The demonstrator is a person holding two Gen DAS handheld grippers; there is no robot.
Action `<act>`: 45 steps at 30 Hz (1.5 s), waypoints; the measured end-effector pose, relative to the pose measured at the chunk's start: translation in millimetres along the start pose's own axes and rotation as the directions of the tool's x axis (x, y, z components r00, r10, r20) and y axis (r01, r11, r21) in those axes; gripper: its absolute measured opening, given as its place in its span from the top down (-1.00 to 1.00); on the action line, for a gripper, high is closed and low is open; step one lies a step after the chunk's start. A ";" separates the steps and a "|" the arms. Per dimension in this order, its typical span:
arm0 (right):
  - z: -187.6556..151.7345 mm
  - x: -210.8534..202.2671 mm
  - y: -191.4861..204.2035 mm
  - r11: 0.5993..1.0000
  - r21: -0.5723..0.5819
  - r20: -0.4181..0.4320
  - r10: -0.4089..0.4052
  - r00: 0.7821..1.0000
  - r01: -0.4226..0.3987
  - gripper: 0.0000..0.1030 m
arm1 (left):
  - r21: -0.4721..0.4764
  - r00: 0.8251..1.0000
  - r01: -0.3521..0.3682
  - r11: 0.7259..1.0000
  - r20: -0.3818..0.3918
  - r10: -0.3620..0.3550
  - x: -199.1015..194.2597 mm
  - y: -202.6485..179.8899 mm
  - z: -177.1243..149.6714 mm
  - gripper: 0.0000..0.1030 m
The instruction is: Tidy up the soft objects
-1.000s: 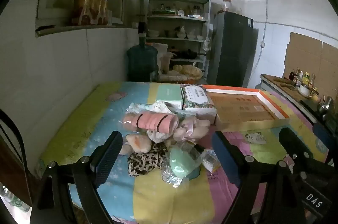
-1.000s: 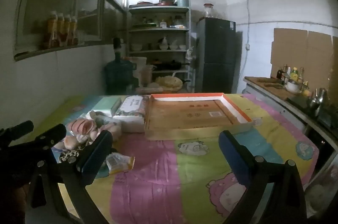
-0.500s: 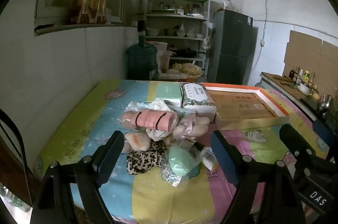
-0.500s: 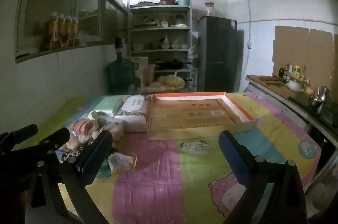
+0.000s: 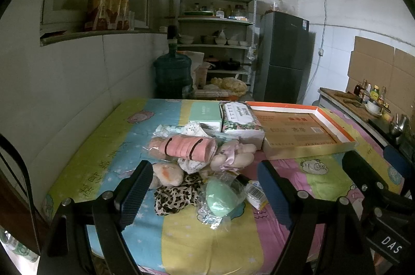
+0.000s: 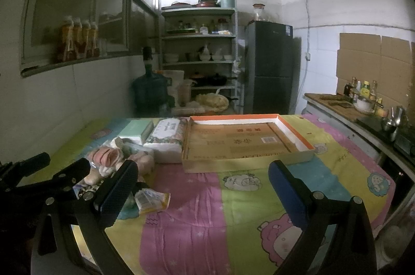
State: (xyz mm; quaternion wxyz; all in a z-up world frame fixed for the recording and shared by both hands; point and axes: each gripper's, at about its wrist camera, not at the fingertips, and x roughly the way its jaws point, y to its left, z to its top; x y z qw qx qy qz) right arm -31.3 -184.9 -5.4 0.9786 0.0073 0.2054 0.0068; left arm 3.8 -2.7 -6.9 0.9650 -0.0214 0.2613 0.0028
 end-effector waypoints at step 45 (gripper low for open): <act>1.5 5.9 9.9 0.999 -0.007 -0.012 0.033 0.999 -0.033 -0.97 | -0.007 1.000 -0.006 1.000 -0.020 0.005 10.2 7.9 -2.7 -0.57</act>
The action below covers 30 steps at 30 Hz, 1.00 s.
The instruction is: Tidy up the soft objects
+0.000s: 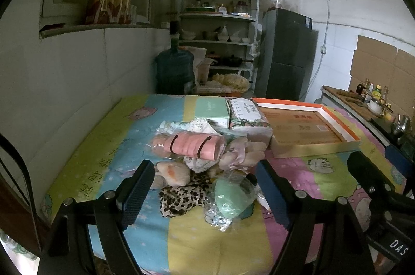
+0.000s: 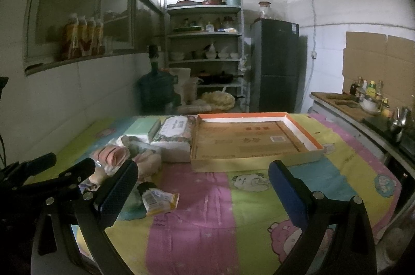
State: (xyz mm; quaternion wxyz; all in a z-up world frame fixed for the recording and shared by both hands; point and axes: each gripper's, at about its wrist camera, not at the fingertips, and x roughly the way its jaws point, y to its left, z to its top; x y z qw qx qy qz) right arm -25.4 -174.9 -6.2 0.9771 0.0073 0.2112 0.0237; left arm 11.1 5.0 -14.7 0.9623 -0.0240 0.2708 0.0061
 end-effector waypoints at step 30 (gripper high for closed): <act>-5.2 42.1 11.9 0.989 -0.015 -0.081 0.145 0.986 -0.147 -0.97 | -0.060 1.000 -0.010 0.998 -0.020 0.009 19.8 40.8 -0.7 -0.54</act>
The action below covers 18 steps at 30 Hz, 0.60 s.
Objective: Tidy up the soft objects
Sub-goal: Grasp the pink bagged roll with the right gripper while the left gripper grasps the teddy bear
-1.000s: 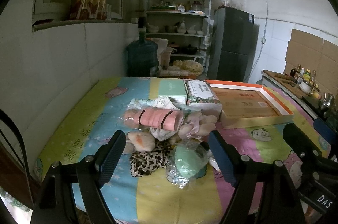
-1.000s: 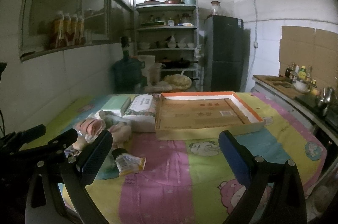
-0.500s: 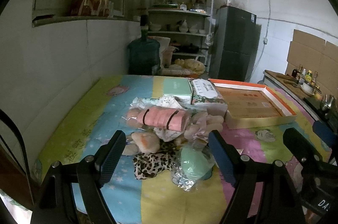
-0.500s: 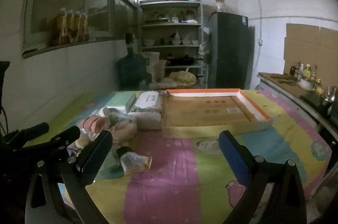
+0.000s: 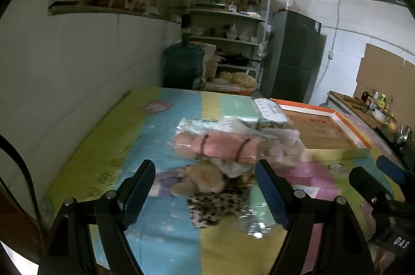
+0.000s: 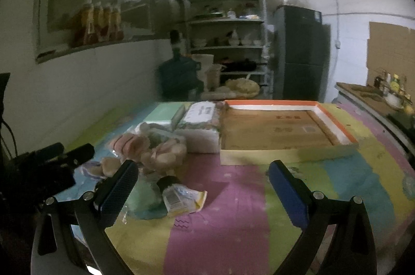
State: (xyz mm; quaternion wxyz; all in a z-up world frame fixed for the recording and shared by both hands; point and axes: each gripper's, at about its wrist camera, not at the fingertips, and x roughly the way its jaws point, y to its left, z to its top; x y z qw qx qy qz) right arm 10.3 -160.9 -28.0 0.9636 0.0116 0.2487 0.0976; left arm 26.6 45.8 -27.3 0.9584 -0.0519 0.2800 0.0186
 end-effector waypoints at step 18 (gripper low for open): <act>43.2 83.1 76.5 0.861 -0.333 -0.150 0.354 0.923 -0.385 -0.87 | -0.031 0.998 0.022 0.999 -0.060 -0.024 27.3 73.1 -9.8 -0.52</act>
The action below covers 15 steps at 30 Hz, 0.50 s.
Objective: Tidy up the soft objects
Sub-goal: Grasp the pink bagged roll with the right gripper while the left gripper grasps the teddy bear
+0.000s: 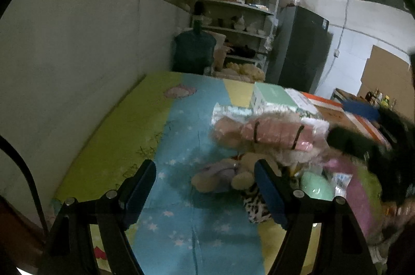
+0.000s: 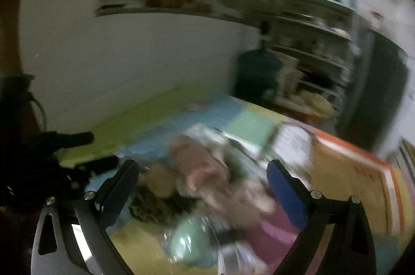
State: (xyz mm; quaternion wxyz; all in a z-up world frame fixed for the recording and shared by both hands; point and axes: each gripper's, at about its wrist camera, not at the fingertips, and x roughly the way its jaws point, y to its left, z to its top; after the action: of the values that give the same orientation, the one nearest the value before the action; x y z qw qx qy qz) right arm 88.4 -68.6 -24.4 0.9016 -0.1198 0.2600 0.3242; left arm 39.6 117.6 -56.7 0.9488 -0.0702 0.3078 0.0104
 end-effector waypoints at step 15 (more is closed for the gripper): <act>14.0 110.1 6.8 0.958 -0.261 -0.336 0.027 0.941 -0.121 -0.29 | 0.056 0.993 0.099 0.993 -0.074 -0.095 32.7 8.4 -2.8 -0.52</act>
State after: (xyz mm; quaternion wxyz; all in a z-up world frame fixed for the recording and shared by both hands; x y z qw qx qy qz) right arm 161.5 -0.6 -73.2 0.8067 -0.2877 0.3630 0.3670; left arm 64.0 124.7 -79.1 0.9382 -0.0573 0.3379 -0.0475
